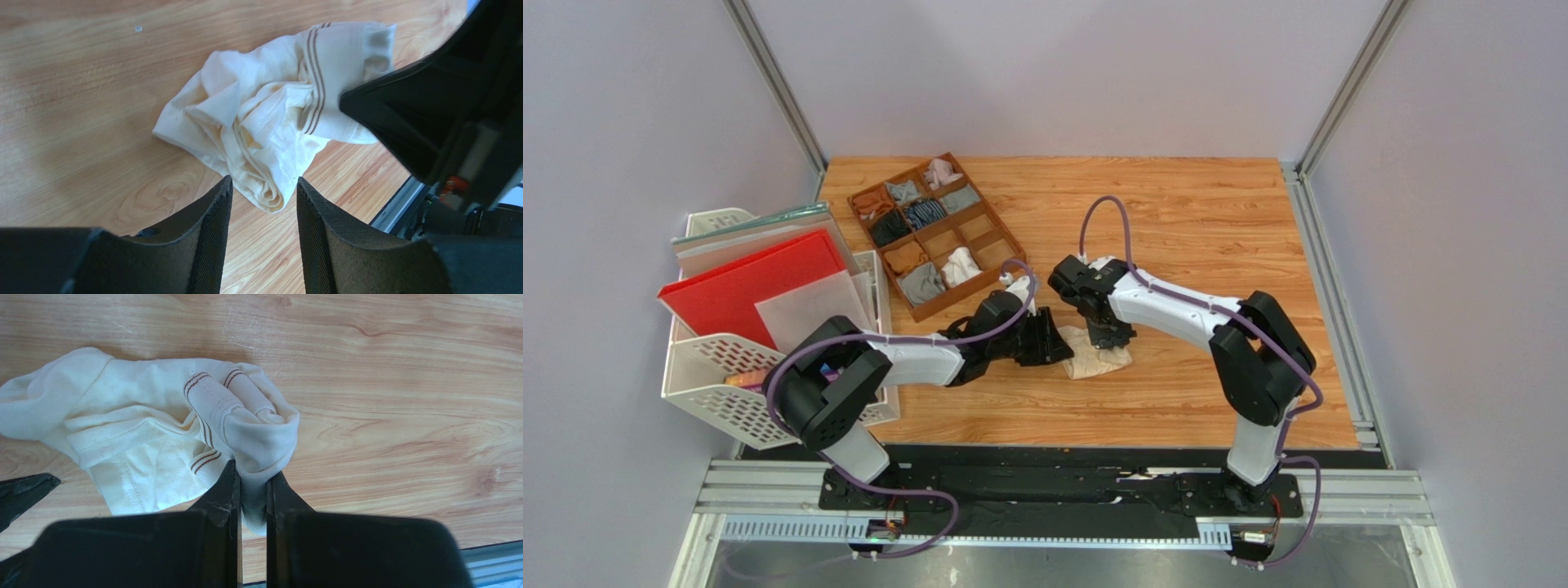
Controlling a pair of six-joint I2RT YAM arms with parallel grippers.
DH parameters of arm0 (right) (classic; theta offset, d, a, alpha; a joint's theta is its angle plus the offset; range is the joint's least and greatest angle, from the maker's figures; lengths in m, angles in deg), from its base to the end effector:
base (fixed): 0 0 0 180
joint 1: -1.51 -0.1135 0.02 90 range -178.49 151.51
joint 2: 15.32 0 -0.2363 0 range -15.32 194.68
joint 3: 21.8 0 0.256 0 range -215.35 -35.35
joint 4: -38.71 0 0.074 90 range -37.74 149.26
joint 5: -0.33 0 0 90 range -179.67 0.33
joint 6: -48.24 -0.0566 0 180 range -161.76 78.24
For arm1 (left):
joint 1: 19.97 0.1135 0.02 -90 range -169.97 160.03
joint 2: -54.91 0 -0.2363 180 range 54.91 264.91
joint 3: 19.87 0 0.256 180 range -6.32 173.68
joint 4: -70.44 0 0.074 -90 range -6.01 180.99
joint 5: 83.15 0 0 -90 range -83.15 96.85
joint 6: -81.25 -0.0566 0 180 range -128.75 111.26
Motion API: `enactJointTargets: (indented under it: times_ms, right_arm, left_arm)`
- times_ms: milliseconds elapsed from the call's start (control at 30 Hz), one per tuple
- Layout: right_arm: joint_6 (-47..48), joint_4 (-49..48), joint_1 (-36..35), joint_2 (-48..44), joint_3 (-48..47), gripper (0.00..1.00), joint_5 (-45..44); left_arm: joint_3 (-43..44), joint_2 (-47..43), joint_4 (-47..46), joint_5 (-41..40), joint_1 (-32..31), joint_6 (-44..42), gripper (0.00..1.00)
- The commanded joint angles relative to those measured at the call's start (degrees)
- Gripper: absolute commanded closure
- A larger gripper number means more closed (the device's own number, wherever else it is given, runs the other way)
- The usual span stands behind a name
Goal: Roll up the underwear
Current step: Roll the underwear at the center of the board.
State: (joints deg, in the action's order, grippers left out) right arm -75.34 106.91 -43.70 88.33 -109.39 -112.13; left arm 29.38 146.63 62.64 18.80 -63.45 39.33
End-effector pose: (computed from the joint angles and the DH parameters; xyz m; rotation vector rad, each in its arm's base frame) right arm 0.2509 0.2221 0.1466 -0.2557 2.7851 -0.3401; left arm 0.2258 -0.2303 0.1032 0.0351 2.3943 -1.0728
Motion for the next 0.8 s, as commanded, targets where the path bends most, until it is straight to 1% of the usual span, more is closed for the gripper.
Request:
enactJointTargets:
  times_ms: [0,133,267,467,667,767]
  right_arm:
    - [-0.8,4.6,-1.5,3.1,-4.4,1.0,-6.1]
    - [-2.2,5.1,-2.2,4.8,-5.7,1.0,-5.9]
    - [-3.0,5.8,-3.1,6.3,-7.3,1.0,-5.9]
    - [-3.9,6.7,-3.9,7.5,-9.0,1.0,-5.4]
    - [-4.8,7.5,-5.1,8.9,-10.4,1.0,-5.8]
    - [-5.3,7.6,-5.4,9.4,-10.3,1.0,-5.8]
  left_arm:
    - [0.1,-0.1,-4.2,0.7,-0.5,0.6,0.51]
    - [0.2,1.0,-4.7,0.6,-0.9,1.0,0.52]
    - [0.1,4.1,-7.5,1.7,-1.2,1.6,0.52]
    - [1.9,6.4,-9.6,1.8,-2.4,2.0,0.51]
    - [3.1,8.6,-9.0,0.7,-2.6,2.4,0.5]
    - [2.5,7.8,-5.7,-1.6,-2.7,3.1,0.5]
